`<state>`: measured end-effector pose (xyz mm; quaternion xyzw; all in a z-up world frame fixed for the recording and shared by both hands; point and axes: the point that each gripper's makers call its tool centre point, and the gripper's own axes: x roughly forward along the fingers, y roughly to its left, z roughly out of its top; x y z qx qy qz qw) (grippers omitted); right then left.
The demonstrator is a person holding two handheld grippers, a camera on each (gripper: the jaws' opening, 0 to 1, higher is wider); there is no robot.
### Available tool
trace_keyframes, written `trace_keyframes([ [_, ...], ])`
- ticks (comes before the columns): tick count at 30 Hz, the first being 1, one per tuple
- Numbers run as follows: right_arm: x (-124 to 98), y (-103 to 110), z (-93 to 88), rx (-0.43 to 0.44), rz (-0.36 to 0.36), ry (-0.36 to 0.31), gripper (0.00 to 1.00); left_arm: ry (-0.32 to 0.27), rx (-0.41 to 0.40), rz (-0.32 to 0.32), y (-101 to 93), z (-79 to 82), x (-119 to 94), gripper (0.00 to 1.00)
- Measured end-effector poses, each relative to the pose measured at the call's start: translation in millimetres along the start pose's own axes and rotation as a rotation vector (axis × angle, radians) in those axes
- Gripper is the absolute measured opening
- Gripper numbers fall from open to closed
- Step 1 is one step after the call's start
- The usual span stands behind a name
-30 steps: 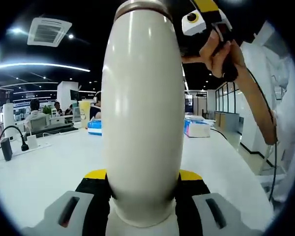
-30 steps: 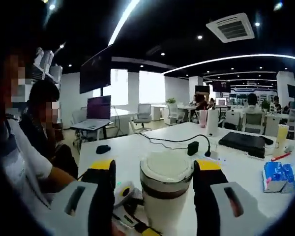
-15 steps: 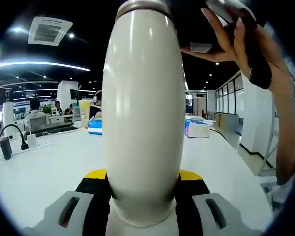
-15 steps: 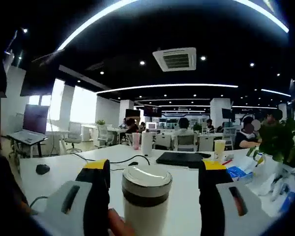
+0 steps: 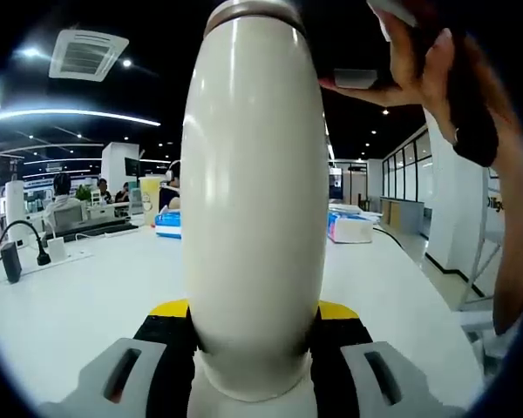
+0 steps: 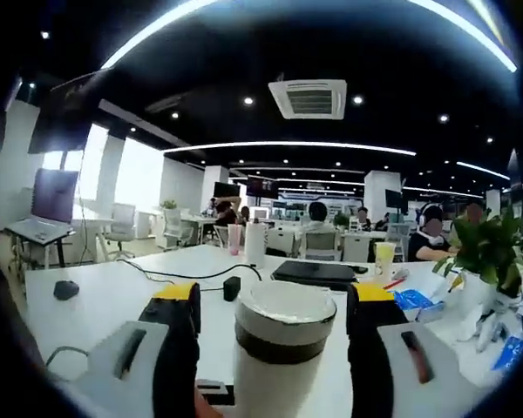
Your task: Grasp the water cup twist off the cup lid place the cup lid on the table
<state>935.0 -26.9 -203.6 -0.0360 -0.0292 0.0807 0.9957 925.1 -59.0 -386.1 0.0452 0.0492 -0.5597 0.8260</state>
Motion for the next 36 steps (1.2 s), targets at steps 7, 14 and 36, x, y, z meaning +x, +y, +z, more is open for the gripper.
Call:
trace_keyframes([
  [7, -2.8, -4.8, 3.6, 0.037, 0.004, -0.025, 0.56, 0.001, 0.002, -0.001, -0.8, -0.5, 0.3, 0.52],
  [14, -5.5, -4.9, 3.1, 0.044, 0.013, -0.027, 0.51, 0.002, 0.004, -0.001, -1.9, -1.2, 0.5, 0.52],
  [36, -5.8, -3.0, -3.6, 0.018, 0.195, 0.031, 0.47, 0.003, 0.012, 0.001, -1.4, -1.6, 0.0, 0.52],
])
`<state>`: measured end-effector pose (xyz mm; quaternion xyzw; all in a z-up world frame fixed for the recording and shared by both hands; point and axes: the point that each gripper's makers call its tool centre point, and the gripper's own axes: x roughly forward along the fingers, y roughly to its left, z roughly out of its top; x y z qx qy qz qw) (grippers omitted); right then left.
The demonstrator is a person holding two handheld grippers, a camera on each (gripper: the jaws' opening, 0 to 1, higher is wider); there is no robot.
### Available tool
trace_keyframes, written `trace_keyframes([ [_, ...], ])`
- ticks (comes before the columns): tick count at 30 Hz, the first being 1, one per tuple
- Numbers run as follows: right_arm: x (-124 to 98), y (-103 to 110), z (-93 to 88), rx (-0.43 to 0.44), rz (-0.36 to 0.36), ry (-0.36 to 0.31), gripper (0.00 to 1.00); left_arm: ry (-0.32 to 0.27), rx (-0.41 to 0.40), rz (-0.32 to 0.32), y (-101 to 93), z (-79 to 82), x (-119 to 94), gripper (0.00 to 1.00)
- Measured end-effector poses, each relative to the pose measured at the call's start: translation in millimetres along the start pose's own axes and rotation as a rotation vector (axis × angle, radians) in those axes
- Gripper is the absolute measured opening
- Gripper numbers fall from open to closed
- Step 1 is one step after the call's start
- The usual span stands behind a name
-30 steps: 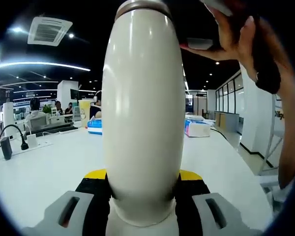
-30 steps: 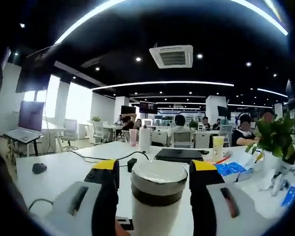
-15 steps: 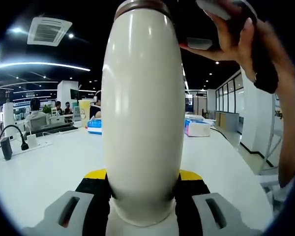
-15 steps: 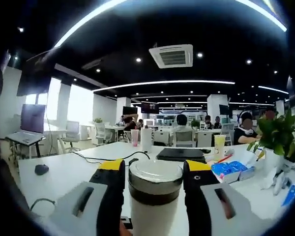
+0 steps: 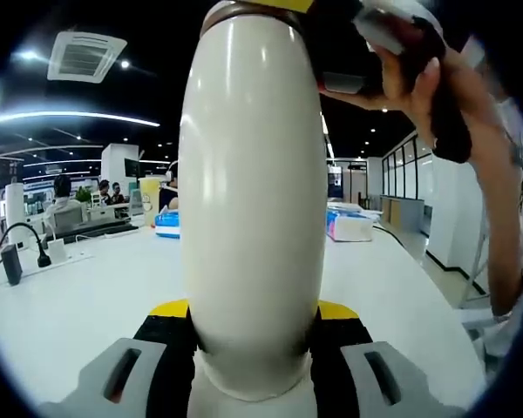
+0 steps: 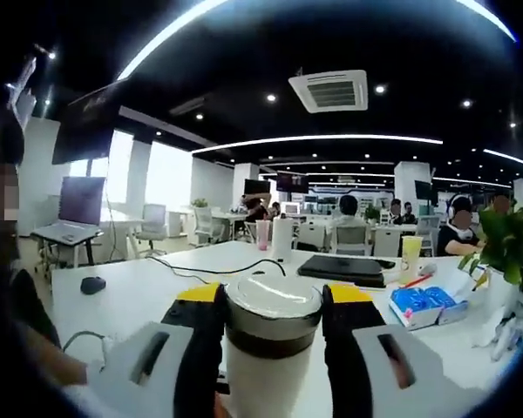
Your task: Grasp the water cup twist off the cup lid place the cup lid on the table
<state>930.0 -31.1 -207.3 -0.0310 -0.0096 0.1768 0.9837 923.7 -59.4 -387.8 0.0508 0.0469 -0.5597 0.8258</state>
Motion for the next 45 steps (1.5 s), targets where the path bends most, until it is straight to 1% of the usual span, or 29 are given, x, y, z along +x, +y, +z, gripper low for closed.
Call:
trace_keyframes([
  [6, 0, 2, -1.5, 0.023, 0.069, 0.008, 0.46, 0.0, 0.001, 0.0, 0.2, 0.4, 0, 0.52],
  [13, 0, 5, -2.4, 0.043, 0.167, 0.019, 0.46, 0.001, 0.002, 0.0, 0.2, 0.8, -1, 0.52],
  [15, 0, 7, -2.8, 0.036, 0.204, 0.025, 0.46, 0.001, 0.001, 0.0, 0.2, 0.8, -1, 0.52],
  [17, -1, 8, -3.1, 0.049, 0.251, 0.021, 0.46, 0.001, 0.0, 0.0, 0.1, 0.9, -1, 0.52],
  [23, 1, 7, -2.5, 0.048, 0.358, 0.017, 0.46, 0.001, -0.003, 0.001, -0.2, 0.8, -1, 0.52],
  [25, 1, 5, -1.8, 0.052, 0.392, 0.027, 0.46, 0.001, 0.001, 0.002, -0.6, 0.9, -1, 0.52],
  [27, 0, 8, -3.1, 0.061, 0.42, 0.038, 0.46, 0.002, 0.003, 0.002, -0.8, 0.9, -1, 0.52],
  [32, -2, 12, -5.3, 0.045, 0.475, 0.066, 0.46, 0.002, 0.005, 0.002, -1.1, 0.7, 0, 0.52],
  [39, -4, 15, -6.9, 0.058, 0.571, 0.06, 0.46, 0.002, 0.006, 0.002, -1.3, 0.3, 0, 0.52],
  [42, -5, 17, -7.6, 0.051, 0.613, 0.086, 0.46, 0.001, 0.006, 0.001, -1.4, 0.1, 0, 0.52],
  [45, -5, 18, -8.3, 0.044, 0.635, 0.101, 0.46, 0.001, 0.005, 0.002, -1.3, 0.0, 0, 0.52],
])
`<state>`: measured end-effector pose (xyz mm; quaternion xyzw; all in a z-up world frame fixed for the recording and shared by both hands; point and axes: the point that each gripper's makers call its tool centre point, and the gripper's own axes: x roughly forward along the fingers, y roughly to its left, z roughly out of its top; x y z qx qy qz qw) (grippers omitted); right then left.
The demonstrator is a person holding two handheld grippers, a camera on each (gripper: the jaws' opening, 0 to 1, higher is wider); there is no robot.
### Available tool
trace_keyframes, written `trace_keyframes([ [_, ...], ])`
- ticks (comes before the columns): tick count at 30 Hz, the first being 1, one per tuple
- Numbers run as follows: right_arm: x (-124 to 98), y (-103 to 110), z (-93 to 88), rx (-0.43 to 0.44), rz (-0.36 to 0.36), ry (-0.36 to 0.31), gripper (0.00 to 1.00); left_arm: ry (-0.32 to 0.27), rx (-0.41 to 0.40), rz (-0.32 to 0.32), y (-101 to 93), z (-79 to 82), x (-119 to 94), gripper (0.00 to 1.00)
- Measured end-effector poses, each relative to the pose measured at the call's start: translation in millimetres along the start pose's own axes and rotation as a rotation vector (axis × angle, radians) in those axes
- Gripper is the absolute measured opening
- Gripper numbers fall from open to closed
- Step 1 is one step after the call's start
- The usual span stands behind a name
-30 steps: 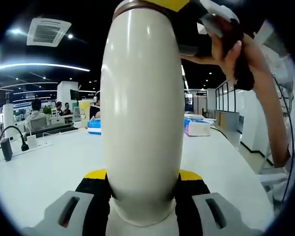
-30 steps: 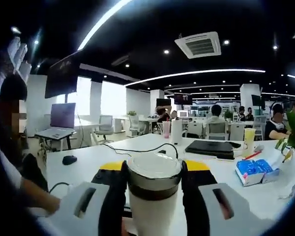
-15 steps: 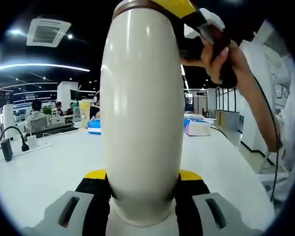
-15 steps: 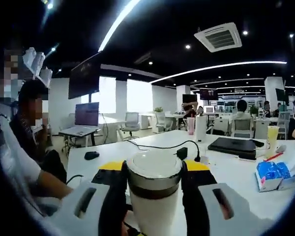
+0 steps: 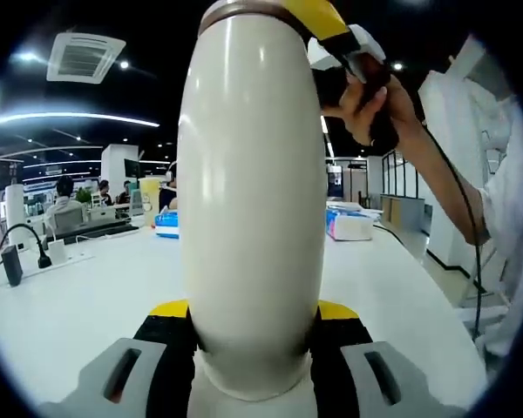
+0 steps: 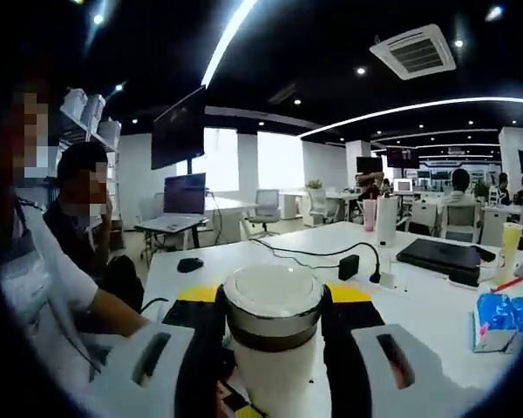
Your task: Grasp the water cup twist off the cup lid place the cup lid on the table
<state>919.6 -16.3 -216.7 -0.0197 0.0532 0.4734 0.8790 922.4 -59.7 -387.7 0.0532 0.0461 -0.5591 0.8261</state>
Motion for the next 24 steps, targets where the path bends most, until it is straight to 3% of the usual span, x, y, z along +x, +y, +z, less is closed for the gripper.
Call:
trace_keyframes([
  [24, 0.1, 3.1, -3.0, -0.018, 0.179, 0.078, 0.46, 0.0, 0.003, -0.001, 0.6, -0.6, 0.4, 0.52],
])
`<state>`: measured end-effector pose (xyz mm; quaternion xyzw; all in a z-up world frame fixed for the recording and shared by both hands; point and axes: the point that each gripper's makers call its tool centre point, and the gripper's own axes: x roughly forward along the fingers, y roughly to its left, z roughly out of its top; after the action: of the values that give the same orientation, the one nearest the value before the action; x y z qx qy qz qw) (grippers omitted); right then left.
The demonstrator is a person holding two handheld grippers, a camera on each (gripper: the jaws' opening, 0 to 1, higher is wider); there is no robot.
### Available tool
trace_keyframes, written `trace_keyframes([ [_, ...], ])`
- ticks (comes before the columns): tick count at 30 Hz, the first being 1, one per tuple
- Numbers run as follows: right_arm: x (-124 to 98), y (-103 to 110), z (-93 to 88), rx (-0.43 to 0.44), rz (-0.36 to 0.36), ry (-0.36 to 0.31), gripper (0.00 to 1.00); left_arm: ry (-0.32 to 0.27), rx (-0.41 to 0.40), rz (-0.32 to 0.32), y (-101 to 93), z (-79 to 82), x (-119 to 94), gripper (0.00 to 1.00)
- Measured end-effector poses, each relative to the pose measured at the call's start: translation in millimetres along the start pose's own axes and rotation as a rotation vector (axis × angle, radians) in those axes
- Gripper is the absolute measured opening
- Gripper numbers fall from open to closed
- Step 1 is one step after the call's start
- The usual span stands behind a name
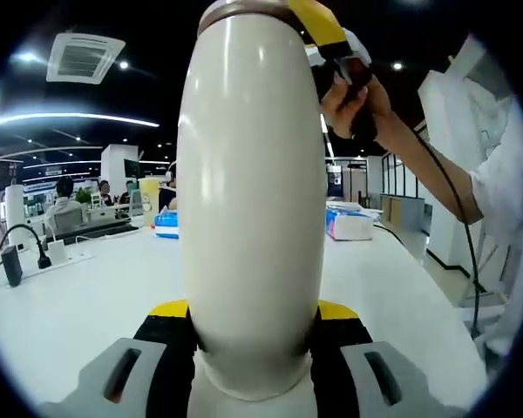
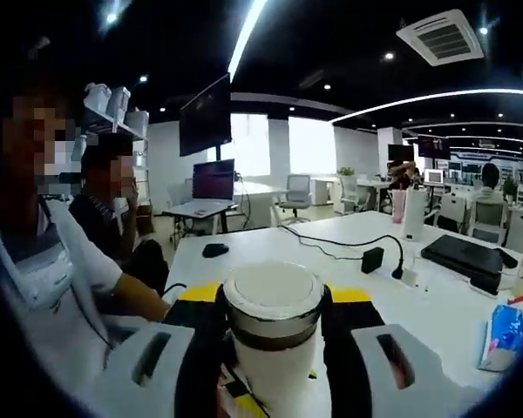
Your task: Grasp the water cup twist off the cup lid place the cup lid on the table
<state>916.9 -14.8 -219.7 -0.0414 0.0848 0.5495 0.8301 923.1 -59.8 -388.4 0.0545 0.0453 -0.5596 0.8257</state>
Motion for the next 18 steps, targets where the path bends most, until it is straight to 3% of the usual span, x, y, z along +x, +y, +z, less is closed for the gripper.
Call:
trace_keyframes([
  [10, -1.5, 3.9, -1.5, -0.011, 0.116, 0.006, 0.46, 0.0, 0.002, -0.001, -0.8, -0.2, 0.2, 0.52],
  [18, -2.3, 5.7, -1.2, -0.004, 0.133, 0.007, 0.46, 0.001, 0.001, -0.004, -1.4, 0.0, 0.3, 0.52],
])
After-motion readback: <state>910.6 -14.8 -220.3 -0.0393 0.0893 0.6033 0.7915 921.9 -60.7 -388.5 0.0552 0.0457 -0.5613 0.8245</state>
